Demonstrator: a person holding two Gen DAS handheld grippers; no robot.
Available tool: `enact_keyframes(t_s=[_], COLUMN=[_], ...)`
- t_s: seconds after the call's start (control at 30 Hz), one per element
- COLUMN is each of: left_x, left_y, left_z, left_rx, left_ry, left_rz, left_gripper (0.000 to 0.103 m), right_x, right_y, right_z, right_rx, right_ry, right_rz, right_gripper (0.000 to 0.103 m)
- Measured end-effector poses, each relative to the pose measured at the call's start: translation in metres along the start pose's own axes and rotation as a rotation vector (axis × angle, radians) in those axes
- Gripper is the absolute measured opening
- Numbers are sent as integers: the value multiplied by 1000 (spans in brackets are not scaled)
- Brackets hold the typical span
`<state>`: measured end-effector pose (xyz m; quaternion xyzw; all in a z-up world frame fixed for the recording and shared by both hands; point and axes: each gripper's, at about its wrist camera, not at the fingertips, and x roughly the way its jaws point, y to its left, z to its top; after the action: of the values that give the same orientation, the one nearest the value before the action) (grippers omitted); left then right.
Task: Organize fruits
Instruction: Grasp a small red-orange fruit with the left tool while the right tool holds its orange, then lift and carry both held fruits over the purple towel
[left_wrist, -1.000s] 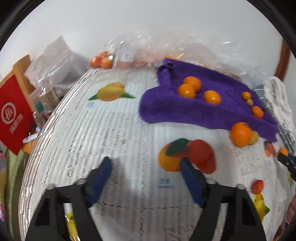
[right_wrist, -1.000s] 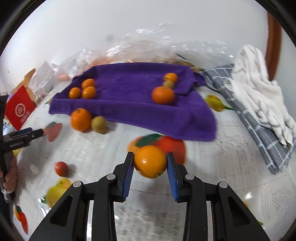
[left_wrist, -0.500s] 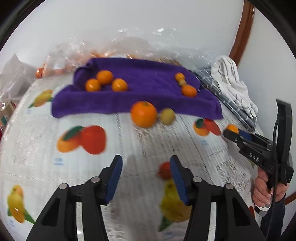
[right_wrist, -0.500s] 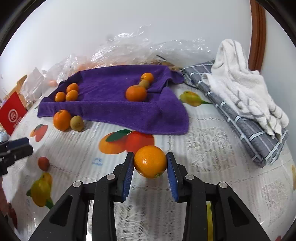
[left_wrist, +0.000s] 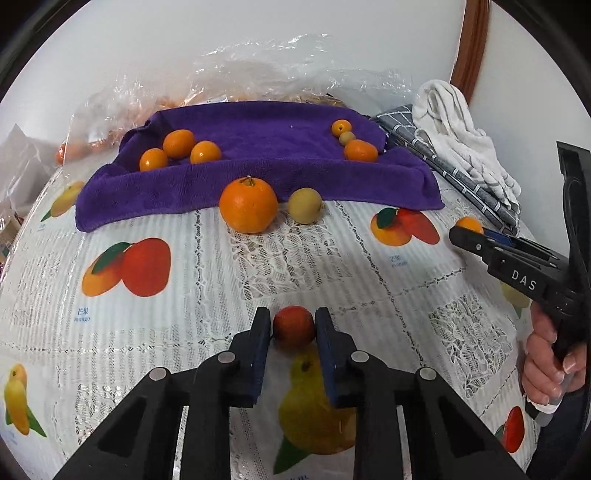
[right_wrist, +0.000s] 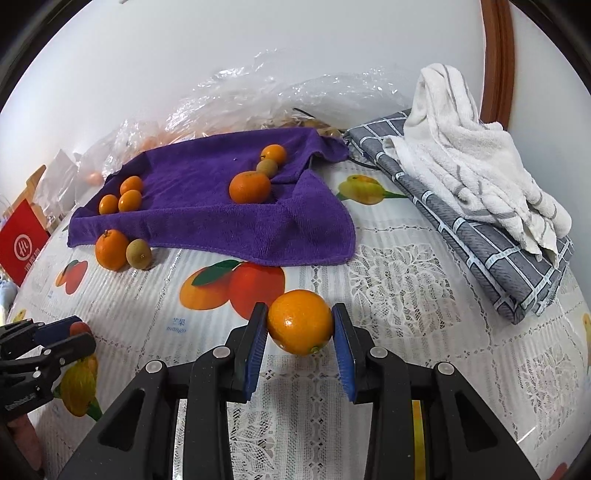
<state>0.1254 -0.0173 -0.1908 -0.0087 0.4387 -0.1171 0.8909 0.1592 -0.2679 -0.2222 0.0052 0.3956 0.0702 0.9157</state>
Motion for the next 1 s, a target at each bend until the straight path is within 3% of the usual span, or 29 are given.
enact_keyframes(t_s=[0.1,0.23,0.53,1.0], left_x=[-4,-11,-27,-38], left_y=[10,23,51,80], left_z=[3,9,19,45], left_rx=[-43,-53,-77,-152], left_ry=[-17,-63,-129,-161], left_rz=[-2,55,109,47], left_gripper=[23,23,23,23], right_x=[0,1,-2,-21], right_y=[1,0,2,28], right_z=[0,0,3,40], right_rx=[-5,-2,7,-43], right_ry=[-3,0,5,-49], right_rz=[2,5,18,20], right_gripper=[35,35,35,35])
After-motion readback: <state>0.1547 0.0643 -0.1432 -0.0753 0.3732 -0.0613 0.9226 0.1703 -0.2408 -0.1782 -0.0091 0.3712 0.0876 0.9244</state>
